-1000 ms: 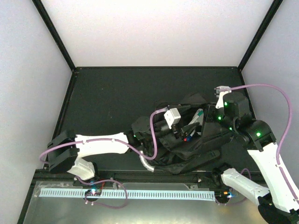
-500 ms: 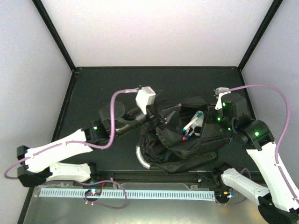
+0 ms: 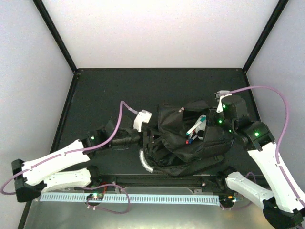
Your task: Pack the student bag
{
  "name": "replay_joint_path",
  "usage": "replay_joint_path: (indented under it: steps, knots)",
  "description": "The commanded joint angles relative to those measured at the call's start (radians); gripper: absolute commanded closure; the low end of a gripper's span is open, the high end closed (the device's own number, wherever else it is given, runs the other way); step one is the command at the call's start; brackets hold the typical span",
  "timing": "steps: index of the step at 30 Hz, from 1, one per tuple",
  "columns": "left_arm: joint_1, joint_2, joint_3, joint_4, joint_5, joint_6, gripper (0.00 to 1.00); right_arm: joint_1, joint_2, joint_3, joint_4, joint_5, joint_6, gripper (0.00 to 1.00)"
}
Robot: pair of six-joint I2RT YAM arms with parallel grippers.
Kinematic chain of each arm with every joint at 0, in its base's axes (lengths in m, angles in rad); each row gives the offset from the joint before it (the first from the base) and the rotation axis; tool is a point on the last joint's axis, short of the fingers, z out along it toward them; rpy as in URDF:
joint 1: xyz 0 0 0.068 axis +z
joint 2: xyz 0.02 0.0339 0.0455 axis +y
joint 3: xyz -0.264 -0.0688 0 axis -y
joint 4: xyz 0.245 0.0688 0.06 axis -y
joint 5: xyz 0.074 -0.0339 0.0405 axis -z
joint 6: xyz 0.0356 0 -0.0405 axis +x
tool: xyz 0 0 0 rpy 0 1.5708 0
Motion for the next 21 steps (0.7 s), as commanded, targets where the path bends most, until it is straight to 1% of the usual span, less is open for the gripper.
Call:
replay_joint_path:
  steps: [1, 5, 6, 7, 10, 11, 12, 13, 14, 17, 18, 19, 21]
  knots:
    - [0.017, -0.006, -0.069, 0.084, 0.140, -0.160, 0.43, -0.001, -0.021, 0.002, 0.232, -0.008, 0.010, 0.93]
    - [0.053, 0.022, -0.169, 0.281, 0.203, -0.215, 0.51, -0.001, -0.015, -0.025, 0.256, -0.073, -0.001, 0.93]
    - [0.065, 0.041, -0.187, 0.347, 0.220, -0.226, 0.54, -0.001, -0.018, -0.038, 0.270, -0.095, -0.005, 0.94]
    - [0.083, 0.062, -0.199, 0.386, 0.241, -0.236, 0.59, -0.001, -0.023, -0.055, 0.288, -0.124, -0.010, 0.93]
    - [0.162, 0.137, -0.204, 0.450, 0.343, -0.231, 0.81, -0.001, -0.032, -0.105, 0.333, -0.176, -0.014, 0.93]
    - [0.195, 0.162, -0.202, 0.458, 0.376, -0.209, 0.94, -0.001, -0.032, -0.119, 0.340, -0.182, -0.013, 0.93]
    - [0.232, 0.182, -0.197, 0.462, 0.404, -0.195, 0.98, -0.001, -0.027, -0.130, 0.344, -0.184, -0.012, 0.93]
    - [0.272, 0.197, -0.194, 0.466, 0.418, -0.178, 0.98, -0.001, -0.018, -0.140, 0.345, -0.186, -0.013, 0.93]
    - [0.297, 0.211, -0.192, 0.470, 0.423, -0.161, 0.98, -0.001, -0.008, -0.150, 0.346, -0.190, -0.013, 0.91]
    - [0.361, 0.250, -0.167, 0.493, 0.436, -0.126, 0.98, -0.001, 0.056, -0.164, 0.325, -0.172, -0.015, 0.90]
    - [0.375, 0.267, -0.146, 0.511, 0.476, -0.124, 0.98, -0.001, 0.079, -0.152, 0.299, -0.126, -0.010, 0.92]
    - [0.388, 0.289, -0.118, 0.531, 0.523, -0.121, 0.99, -0.001, 0.102, -0.131, 0.274, -0.071, -0.008, 0.96]
    - [0.395, 0.328, -0.028, 0.522, 0.575, -0.116, 0.98, -0.001, 0.140, -0.056, 0.214, 0.058, -0.025, 0.98]
